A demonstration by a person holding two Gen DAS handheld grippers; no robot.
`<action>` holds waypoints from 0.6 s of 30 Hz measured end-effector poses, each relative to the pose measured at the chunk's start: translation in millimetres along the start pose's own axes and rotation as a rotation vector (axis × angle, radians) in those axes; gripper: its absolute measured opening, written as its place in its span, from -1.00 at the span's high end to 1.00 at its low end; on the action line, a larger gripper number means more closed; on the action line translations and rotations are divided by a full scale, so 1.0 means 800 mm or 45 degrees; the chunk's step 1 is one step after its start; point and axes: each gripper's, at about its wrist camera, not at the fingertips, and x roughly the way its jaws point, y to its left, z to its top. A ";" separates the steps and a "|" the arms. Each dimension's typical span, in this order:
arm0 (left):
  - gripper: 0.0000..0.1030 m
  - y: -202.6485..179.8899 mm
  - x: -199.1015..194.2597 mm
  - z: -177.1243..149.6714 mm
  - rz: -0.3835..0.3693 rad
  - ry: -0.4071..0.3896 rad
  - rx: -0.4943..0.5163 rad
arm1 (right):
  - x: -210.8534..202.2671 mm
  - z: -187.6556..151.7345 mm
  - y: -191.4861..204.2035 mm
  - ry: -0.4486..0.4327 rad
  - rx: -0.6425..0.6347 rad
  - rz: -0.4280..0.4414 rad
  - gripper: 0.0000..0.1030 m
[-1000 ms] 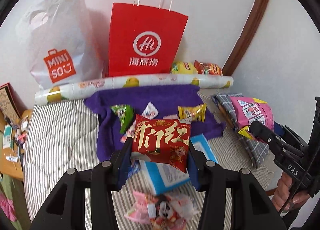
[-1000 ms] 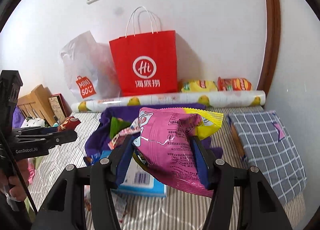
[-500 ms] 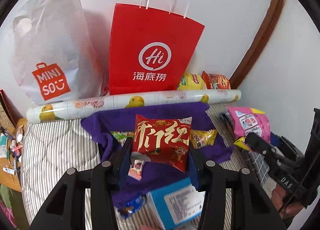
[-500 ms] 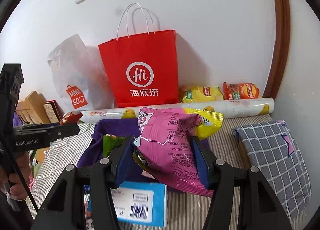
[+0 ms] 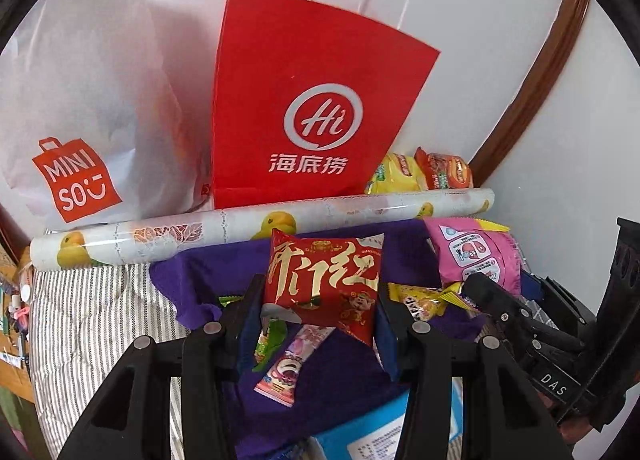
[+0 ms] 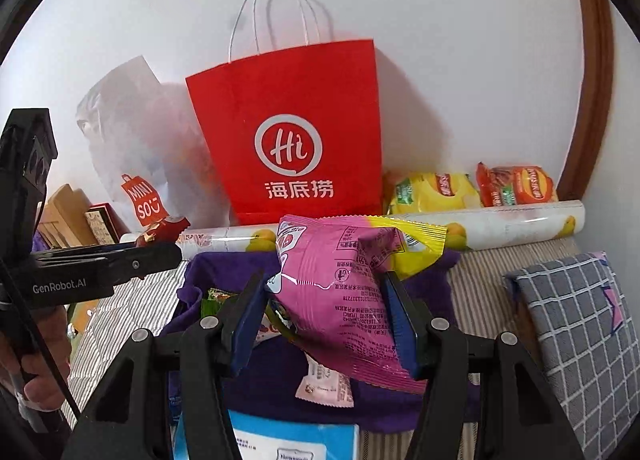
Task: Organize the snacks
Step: 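Carry the red packet and pink chip bag over the purple towel with both grippers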
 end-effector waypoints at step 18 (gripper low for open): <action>0.10 0.017 0.041 -0.004 0.016 0.084 -0.021 | 0.058 -0.037 -0.014 0.087 0.016 0.020 -0.10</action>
